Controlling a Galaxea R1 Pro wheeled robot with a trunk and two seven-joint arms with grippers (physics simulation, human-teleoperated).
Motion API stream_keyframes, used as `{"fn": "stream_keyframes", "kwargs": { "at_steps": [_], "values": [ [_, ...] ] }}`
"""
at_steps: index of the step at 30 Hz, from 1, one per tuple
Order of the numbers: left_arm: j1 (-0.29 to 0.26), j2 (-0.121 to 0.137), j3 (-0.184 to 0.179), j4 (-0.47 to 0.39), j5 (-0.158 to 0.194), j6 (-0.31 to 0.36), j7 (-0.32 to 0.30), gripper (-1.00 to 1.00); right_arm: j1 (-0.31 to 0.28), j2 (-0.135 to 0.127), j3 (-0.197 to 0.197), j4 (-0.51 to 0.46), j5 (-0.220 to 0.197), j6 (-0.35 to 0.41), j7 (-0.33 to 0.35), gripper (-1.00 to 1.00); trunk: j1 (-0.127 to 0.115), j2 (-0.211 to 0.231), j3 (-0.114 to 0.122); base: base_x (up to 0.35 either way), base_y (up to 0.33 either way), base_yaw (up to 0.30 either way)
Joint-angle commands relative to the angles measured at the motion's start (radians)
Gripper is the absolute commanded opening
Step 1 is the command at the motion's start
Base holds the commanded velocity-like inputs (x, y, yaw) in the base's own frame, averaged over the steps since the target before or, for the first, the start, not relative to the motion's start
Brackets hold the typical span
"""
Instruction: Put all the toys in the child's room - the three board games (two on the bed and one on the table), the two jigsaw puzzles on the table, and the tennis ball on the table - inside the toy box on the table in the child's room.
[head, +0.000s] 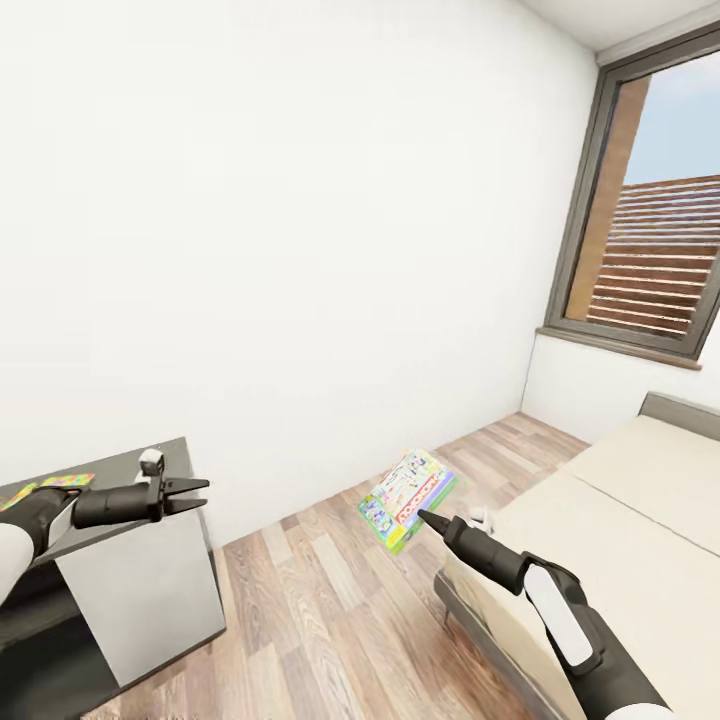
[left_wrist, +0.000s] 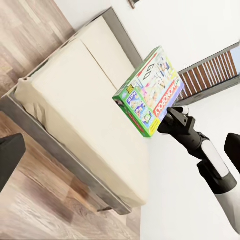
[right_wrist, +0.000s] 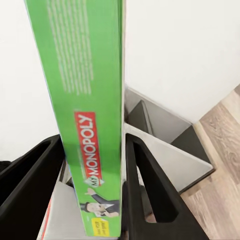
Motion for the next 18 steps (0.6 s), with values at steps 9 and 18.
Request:
{"fn": "stream_keyframes", "kwargs": {
  "at_steps": [9, 18],
  "values": [
    [-0.001, -0.001, 0.007, 0.000, -0.012, 0.012, -0.005, 1.00, -0.001, -0.001, 0.001, -0.001, -0.009, 0.005, -0.001, -1.00, -0.034, 0.062, 0.033, -0.040, -0.025, 0.269],
    [-0.001, -0.001, 0.006, -0.001, -0.012, 0.010, -0.005, 1.00, -0.001, -0.001, 0.001, -0.001, -0.009, 0.005, -0.001, -1.00, -0.069, 0.125, 0.068, -0.099, -0.102, 0.269]
  ]
}}
